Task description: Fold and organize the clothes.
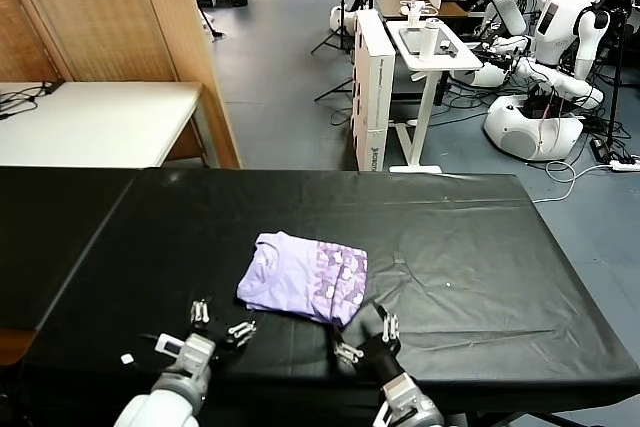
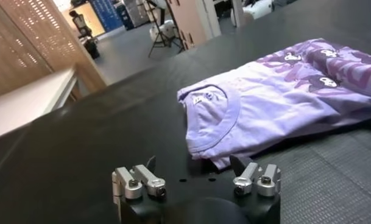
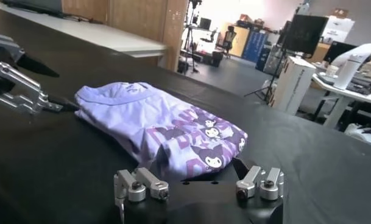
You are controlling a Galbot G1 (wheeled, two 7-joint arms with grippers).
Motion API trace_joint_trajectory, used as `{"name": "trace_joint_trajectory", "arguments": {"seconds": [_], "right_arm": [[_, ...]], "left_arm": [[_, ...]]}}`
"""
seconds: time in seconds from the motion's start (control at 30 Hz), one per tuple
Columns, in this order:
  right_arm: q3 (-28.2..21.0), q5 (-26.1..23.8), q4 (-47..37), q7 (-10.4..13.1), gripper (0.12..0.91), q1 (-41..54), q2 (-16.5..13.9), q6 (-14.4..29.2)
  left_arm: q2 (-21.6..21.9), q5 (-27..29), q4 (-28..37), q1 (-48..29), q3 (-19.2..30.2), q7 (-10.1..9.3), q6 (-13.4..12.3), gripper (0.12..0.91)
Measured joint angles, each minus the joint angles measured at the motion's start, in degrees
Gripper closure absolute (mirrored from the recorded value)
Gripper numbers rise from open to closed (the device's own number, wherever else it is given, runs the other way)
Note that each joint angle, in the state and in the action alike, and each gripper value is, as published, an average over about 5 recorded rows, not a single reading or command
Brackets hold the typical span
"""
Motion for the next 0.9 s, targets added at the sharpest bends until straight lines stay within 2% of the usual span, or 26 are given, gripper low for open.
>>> {"name": "trace_joint_trajectory", "arguments": {"seconds": [0.13,0.17,0.3,0.6,0.73,0.9], "right_arm": [[0.06,-0.07,-0.02,-0.02,0.148,-0.09,0.02,0.0],[0.12,-0.08,0.0,-0.03,0.178,-0.16,0.03,0.0],[0.36,-0.14,0.28,-0.09,0.389,-0.6,-0.07,0.0],[0.8,-0.29,0.81,-0.12,0.799,-1.52,-0.25,-0.01],[1.31,-0.3,0.85,0.3,0.871,-1.97,-0.22,-0.36],[2.05,-0.27,0.96,1.25,0.884,-2.68,-0.12,-0.7]], "left_arm": [[-0.03,0.0,0.45,-0.24,0.0,0.0,-0.1,0.123],[-0.09,0.01,0.56,-0.35,0.02,0.0,-0.12,0.123],[-0.39,0.06,0.99,-0.72,0.24,-0.01,-0.16,0.123],[-0.37,0.13,1.69,-1.18,0.34,0.0,-0.38,0.123],[-0.29,0.16,1.67,-1.11,0.34,0.05,-0.4,0.123],[-0.14,0.25,1.46,-0.97,0.35,0.17,-0.32,0.123]]}}
